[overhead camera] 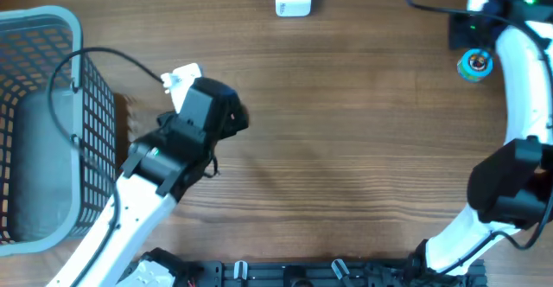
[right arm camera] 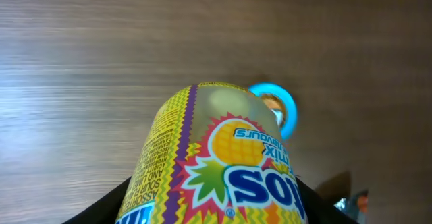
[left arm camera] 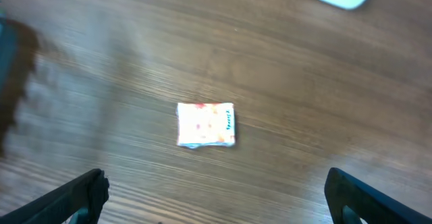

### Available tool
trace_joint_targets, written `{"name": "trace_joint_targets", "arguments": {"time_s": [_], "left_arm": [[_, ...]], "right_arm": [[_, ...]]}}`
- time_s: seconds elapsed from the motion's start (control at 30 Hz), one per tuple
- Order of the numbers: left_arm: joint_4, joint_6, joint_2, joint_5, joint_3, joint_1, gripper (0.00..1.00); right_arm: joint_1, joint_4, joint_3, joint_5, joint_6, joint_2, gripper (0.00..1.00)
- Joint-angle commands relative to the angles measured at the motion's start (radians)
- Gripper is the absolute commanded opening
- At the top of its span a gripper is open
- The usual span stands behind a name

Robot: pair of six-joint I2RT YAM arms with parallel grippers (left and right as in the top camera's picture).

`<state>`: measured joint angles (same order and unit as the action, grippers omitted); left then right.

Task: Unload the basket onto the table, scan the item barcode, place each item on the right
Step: 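Carry the yellow container right and set it beside the teal tin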

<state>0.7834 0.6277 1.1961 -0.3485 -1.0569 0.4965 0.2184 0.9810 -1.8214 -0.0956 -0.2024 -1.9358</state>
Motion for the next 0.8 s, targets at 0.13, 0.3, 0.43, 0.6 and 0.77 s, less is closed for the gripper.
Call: {"name": "trace_joint_targets", "arguments": {"time_s": [0.13, 0.3, 0.43, 0.6, 0.77], "left_arm": [[-0.013, 0.009, 0.05, 0.053, 0.006, 0.004, 1.0], [-0.013, 0.009, 0.05, 0.057, 0.006, 0.004, 1.0], [-0.013, 0.009, 0.05, 0.068, 0.006, 0.004, 1.0], [-0.01, 0.009, 0.05, 0.075, 0.006, 0.004, 1.0], [-0.01, 0.009, 0.05, 0.075, 0.006, 0.004, 1.0]], "right_arm": [[0.095, -0.021, -0.002, 0.053, 0.02, -0.111, 0.63], [0.137, -0.047, -0.002, 0.052, 0.019, -0.2, 0.68], [0.162, -0.048, -0.002, 0.052, 0.019, -0.274, 0.63], [0.172, -0.059, -0.002, 0.053, 0.022, -0.316, 0.6], [0.172, -0.079, -0.002, 0.053, 0.022, -0.318, 0.59]]}}
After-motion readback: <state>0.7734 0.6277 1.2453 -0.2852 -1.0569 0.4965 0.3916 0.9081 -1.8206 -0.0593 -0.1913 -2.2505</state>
